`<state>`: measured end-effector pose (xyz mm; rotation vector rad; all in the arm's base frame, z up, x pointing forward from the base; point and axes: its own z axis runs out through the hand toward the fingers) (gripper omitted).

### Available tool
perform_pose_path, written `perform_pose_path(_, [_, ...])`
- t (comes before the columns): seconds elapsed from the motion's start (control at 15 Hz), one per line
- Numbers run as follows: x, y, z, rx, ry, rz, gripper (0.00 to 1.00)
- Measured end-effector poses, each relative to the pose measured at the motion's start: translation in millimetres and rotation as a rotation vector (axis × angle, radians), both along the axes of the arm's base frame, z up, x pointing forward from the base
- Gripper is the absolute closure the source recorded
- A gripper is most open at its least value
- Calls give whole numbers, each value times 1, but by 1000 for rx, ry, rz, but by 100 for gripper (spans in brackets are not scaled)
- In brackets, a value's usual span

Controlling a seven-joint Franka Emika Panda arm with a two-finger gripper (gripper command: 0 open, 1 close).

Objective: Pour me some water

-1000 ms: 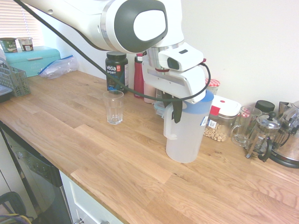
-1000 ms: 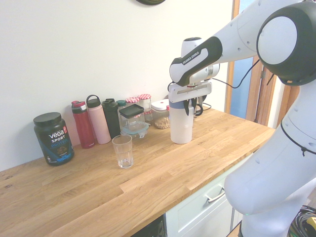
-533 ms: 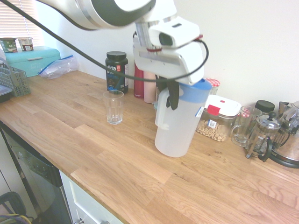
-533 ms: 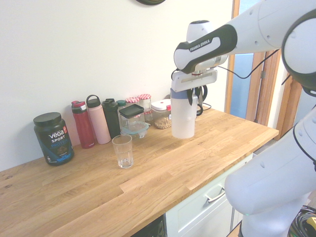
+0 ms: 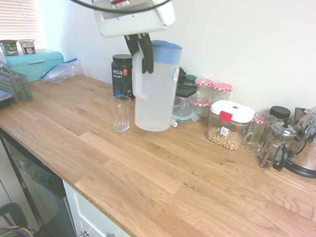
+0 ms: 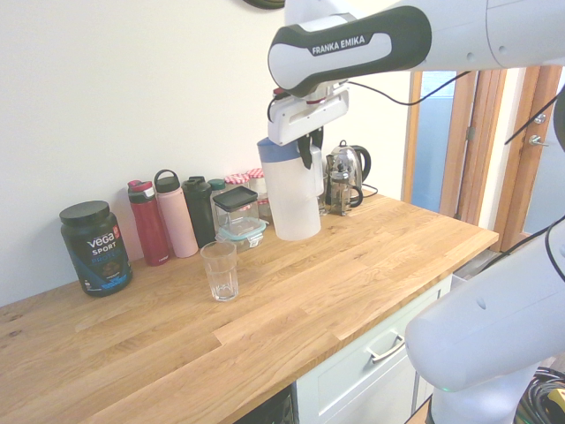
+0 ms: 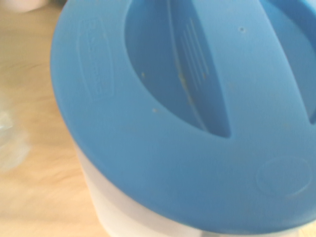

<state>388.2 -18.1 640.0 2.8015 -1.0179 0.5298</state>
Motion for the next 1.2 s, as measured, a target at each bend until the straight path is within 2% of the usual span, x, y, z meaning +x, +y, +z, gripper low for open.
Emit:
perform_pose_path(0.27, [13,34,10,-73,78,225,100])
perform_pose_path(0.67, [36,82,0,-169,262,541,100])
perform_pose_path(0.93, [40,89,-10,-286,422,663,100])
perform_pose_path(1.2, [55,99,-38,-344,519,709,100])
